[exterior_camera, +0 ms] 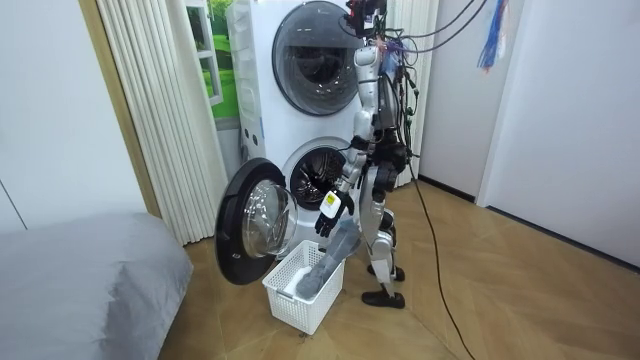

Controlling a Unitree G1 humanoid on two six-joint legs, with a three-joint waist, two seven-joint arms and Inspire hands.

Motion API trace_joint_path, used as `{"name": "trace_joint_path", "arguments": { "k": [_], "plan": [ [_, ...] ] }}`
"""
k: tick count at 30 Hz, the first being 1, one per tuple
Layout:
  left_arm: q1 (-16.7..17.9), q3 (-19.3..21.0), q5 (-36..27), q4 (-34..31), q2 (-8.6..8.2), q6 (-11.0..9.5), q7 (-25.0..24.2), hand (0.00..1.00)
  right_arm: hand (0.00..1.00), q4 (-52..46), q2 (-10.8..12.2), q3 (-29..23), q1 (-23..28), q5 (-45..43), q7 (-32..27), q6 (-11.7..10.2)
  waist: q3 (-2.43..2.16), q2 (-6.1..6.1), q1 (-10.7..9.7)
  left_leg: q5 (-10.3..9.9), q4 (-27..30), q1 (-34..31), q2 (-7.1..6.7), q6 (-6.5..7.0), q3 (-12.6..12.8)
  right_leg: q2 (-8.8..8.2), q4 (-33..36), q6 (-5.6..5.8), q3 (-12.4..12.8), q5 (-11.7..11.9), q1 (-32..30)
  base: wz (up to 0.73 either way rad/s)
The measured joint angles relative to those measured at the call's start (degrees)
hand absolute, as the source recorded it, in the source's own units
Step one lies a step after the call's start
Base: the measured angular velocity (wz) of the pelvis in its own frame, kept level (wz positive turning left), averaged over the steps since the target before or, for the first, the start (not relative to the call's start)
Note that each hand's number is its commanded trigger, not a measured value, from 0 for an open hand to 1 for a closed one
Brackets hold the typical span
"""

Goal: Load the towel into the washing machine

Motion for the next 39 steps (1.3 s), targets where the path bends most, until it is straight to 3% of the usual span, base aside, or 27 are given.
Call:
{"name": "trace_joint_path", "arguments": {
  "k": [3, 6, 11, 15, 20, 25, 29, 35, 39],
  "plan": [
    [-2.5, -1.1, 0.2, 0.4, -1.04, -0.7, 0.0, 0.00, 0.00, -0.1, 1.0, 1.2, -1.6, 0.5, 0.2, -0.5, 0.34, -0.11, -0.5, 0.0, 1.2, -3.4, -0.03, 0.02, 0.4, -0.24, 1.5, 0.00, 0.2, 0.0, -3.7, -0.03],
    [-5.5, -2.8, 0.2, 0.9, -0.98, -0.7, 0.1, 0.00, 0.00, -0.2, 1.1, 2.7, -3.5, 0.7, -0.1, -0.4, 1.27, -0.26, -0.9, 0.0, 3.3, -7.5, -0.01, 0.02, 0.7, -0.53, 3.4, -0.08, 0.5, 0.0, -7.8, -0.05],
    [-9.8, -5.4, 0.2, 2.3, -0.73, -0.6, 2.0, 0.00, 0.00, -2.4, 1.1, 4.8, -5.1, 0.8, -1.1, -0.3, 1.70, -0.38, -1.0, 0.0, 5.7, -14.4, 0.05, 0.05, 2.2, -0.73, 6.5, -0.08, 2.0, 0.0, -15.6, -0.13],
    [-12.7, -6.8, 0.3, 2.2, -0.63, -0.1, 2.3, 0.00, 0.00, -3.7, 1.2, 6.9, -6.9, 1.8, -2.0, 0.5, 2.60, -0.61, -1.5, 0.0, 8.5, -19.2, 0.08, 0.05, 2.4, -0.94, 9.5, -0.08, 2.7, 0.0, -20.7, -0.06],
    [-15.7, -9.6, 5.6, 1.7, 0.16, -0.2, 4.8, 0.00, 0.00, -8.1, 1.1, 8.9, -7.2, 3.6, -2.6, 0.7, 2.92, -0.73, -2.9, -0.1, 13.4, -27.0, 0.62, 0.10, 2.3, -0.98, 12.4, -0.11, 2.4, 0.1, -27.3, 0.05],
    [-19.3, -13.2, 9.2, 1.7, 0.91, -0.1, 7.2, 0.00, 0.00, -9.8, 0.7, 11.2, -8.9, 5.5, -3.1, 0.8, 3.30, -0.74, -3.0, -0.3, 17.5, -33.7, 1.08, 0.39, 2.6, -1.03, 16.3, -0.35, 2.6, 0.2, -34.1, -0.01],
    [-21.0, -15.2, 12.1, 1.7, 2.68, 0.1, 8.7, 0.00, 0.00, -11.6, 0.8, 11.6, -10.1, 7.9, -2.9, 0.8, 3.80, -0.66, -4.0, -0.7, 20.9, -38.3, 2.00, 0.97, 3.7, -1.02, 18.7, -0.94, 2.1, 0.2, -38.3, -0.06],
    [-22.8, -21.0, 16.0, 1.6, 6.01, 0.2, 12.5, 0.00, 0.00, -13.3, 0.6, 14.5, -11.3, 14.3, -2.5, 0.5, 4.17, -1.26, -6.3, -2.1, 25.4, -44.1, 2.33, 1.83, 3.7, -1.38, 23.6, -1.61, 1.8, -0.3, -44.6, -0.01],
    [-23.2, -22.4, 17.8, 1.6, 6.51, 0.1, 13.4, 0.00, 0.00, -13.6, 0.6, 15.0, -11.8, 17.8, -0.3, -0.9, 4.19, -1.42, -7.7, -2.3, 28.5, -47.5, 2.88, 2.14, 3.7, -1.35, 25.9, -1.67, 1.6, -0.2, -47.6, -0.02]
  ]
}}
